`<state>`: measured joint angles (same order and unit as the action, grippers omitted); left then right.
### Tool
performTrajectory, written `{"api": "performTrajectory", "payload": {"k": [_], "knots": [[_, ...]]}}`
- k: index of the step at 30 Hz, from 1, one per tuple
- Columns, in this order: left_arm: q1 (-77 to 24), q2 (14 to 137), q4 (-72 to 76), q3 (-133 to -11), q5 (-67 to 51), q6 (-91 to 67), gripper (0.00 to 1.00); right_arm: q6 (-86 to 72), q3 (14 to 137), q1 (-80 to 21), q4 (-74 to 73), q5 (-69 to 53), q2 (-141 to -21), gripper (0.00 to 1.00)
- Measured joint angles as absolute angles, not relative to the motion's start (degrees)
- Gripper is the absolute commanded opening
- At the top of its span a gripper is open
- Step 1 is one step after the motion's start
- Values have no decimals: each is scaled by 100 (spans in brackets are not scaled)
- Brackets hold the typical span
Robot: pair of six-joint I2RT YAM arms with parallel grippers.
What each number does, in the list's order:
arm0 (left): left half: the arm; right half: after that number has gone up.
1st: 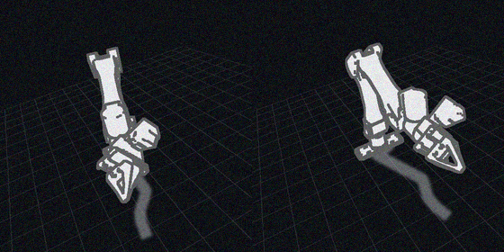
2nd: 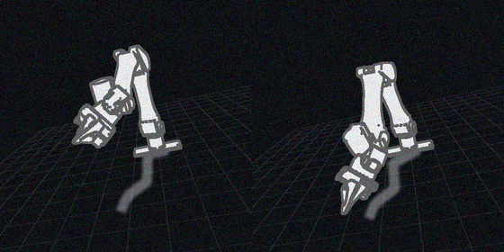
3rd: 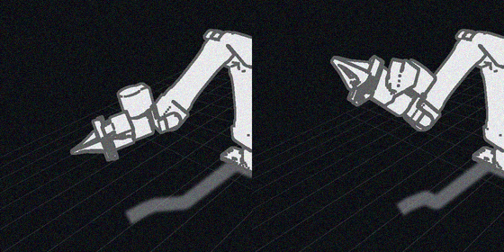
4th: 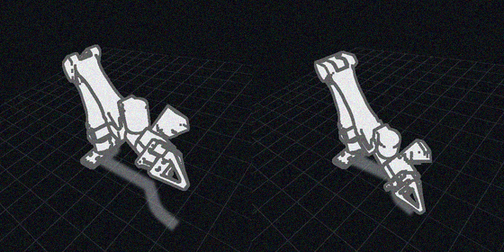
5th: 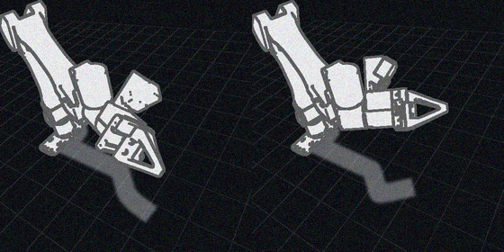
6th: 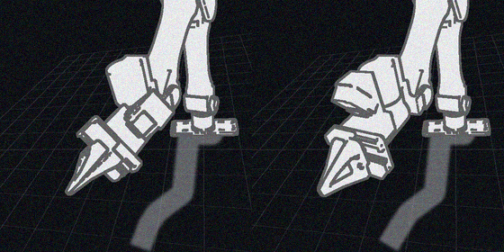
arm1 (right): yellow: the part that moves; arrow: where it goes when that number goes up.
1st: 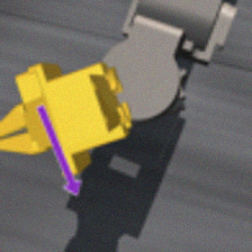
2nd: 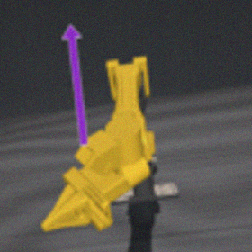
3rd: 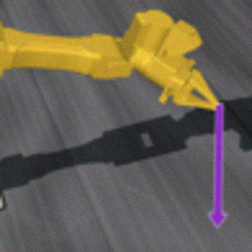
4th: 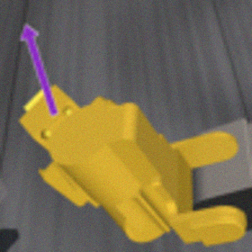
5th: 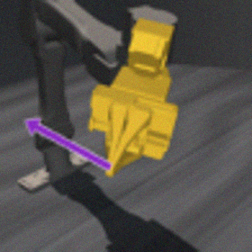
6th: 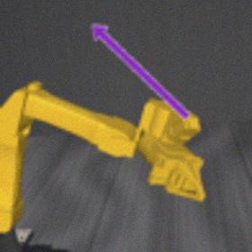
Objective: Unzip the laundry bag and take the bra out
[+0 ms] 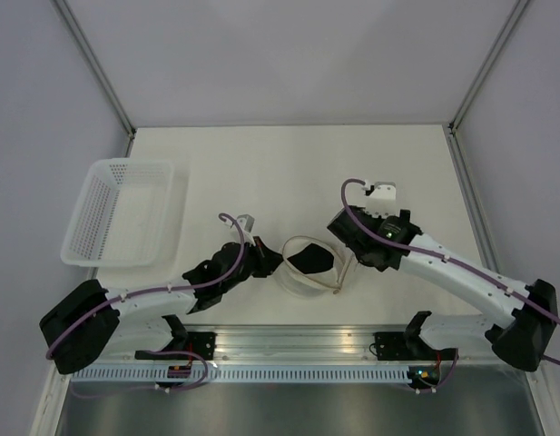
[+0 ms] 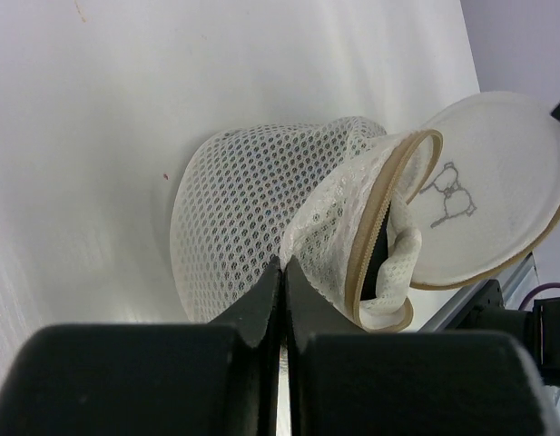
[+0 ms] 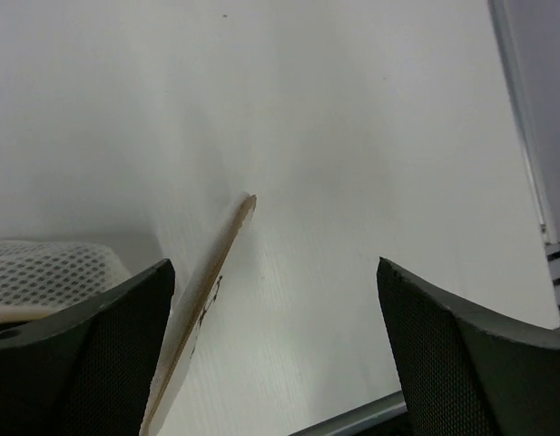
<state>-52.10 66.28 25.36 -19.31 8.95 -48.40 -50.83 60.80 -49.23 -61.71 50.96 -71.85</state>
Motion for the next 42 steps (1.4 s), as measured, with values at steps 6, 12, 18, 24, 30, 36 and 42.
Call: {"api": "performTrajectory", "payload": {"k": [6, 12, 18, 24, 30, 36, 42], "knots": [[-5210, 6534, 2451, -1927, 904, -4888, 2, -4635, 5922, -5105, -5697, 4353, -5780, 70], [-5210, 6534, 2410, -1894, 937, -4971, 2, -4390, 5918, -5116, -5454, 3658, -4613, 24], [-5210, 6615, 2412, -1894, 941, -5061, 2, -4053, 5513, -5116, -4689, 2558, -4849, 1], [-5210, 6665, 2416, -1894, 923, -5177, 2, -3854, 4989, -5118, -3570, 1564, -5474, 37], [-5210, 6665, 2425, -1894, 888, -5229, 2, -3734, 4805, -5118, -2724, 1223, -6357, 71], [-5210, 6665, 2440, -1894, 884, -5264, 2, -3785, 4407, -5118, -2270, 993, -7002, 69], [-5210, 6681, 2497, -1894, 875, -5290, 2, -3819, 4274, -5118, -1881, 954, -7548, 69]]}}
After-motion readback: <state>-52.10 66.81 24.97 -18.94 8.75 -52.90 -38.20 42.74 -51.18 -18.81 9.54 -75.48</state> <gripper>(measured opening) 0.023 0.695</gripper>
